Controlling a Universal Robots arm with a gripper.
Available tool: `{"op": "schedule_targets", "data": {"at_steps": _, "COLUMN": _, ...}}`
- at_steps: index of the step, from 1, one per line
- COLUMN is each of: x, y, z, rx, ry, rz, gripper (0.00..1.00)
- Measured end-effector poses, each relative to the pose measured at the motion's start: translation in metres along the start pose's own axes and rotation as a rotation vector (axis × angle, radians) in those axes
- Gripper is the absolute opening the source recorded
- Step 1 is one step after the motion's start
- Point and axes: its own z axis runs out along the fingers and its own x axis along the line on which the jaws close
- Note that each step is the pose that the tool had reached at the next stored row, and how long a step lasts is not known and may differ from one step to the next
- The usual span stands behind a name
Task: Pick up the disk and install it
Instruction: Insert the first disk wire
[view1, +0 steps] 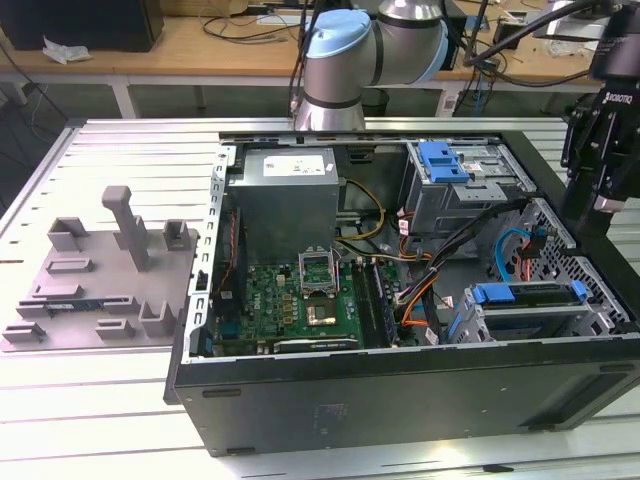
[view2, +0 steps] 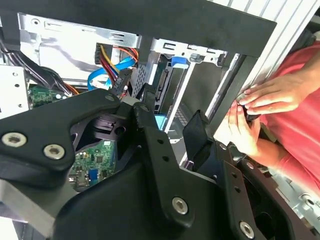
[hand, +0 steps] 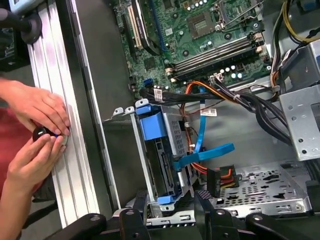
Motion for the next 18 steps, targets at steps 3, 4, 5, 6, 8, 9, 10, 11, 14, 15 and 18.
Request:
{"op": "schedule_targets", "data": {"at_steps": 3, "x": -0.0306, "y": 0.0080, "z": -0.0029, "rx": 0.0162, "ry": 0.0655, "rz": 0.008, "gripper": 0.50}}
{"op": "schedule_targets", "data": {"at_steps": 4, "x": -0.0334, "y": 0.0082, "z": 0.0019, "rx": 0.0170, "ry": 0.0689, "rz": 0.008, "gripper": 0.50}}
{"op": "schedule_targets", "data": {"at_steps": 5, "x": -0.0410, "y": 0.0096, "z": 0.0055, "rx": 0.0187, "ry": 0.0746, "rz": 0.008, "gripper": 0.50}}
{"op": "schedule_targets", "data": {"at_steps": 6, "x": -0.0451, "y": 0.0106, "z": 0.0052, "rx": 0.0200, "ry": 0.0800, "rz": 0.009, "gripper": 0.50}}
{"op": "schedule_targets", "data": {"at_steps": 8, "x": -0.0537, "y": 0.0128, "z": 0.0051, "rx": 0.0231, "ry": 0.0925, "rz": 0.010, "gripper": 0.42}}
{"op": "schedule_targets", "data": {"at_steps": 9, "x": -0.0550, "y": 0.0130, "z": 0.0055, "rx": 0.0241, "ry": 0.0968, "rz": 0.011, "gripper": 0.42}}
{"op": "schedule_targets", "data": {"at_steps": 10, "x": -0.0558, "y": 0.0130, "z": 0.0064, "rx": 0.0246, "ry": 0.1004, "rz": 0.011, "gripper": 0.35}}
{"op": "schedule_targets", "data": {"at_steps": 11, "x": -0.0570, "y": 0.0131, "z": 0.0075, "rx": 0.0255, "ry": 0.1069, "rz": 0.012, "gripper": 0.35}}
{"op": "schedule_targets", "data": {"at_steps": 14, "x": -0.0590, "y": 0.0126, "z": 0.0112, "rx": 0.0263, "ry": 0.1170, "rz": 0.011, "gripper": 0.35}}
{"op": "schedule_targets", "data": {"at_steps": 15, "x": -0.0597, "y": 0.0124, "z": 0.0128, "rx": 0.0263, "ry": 0.1196, "rz": 0.011, "gripper": 0.35}}
{"op": "schedule_targets", "data": {"at_steps": 18, "x": -0.0615, "y": 0.0121, "z": 0.0168, "rx": 0.0269, "ry": 0.1247, "rz": 0.010, "gripper": 0.35}}
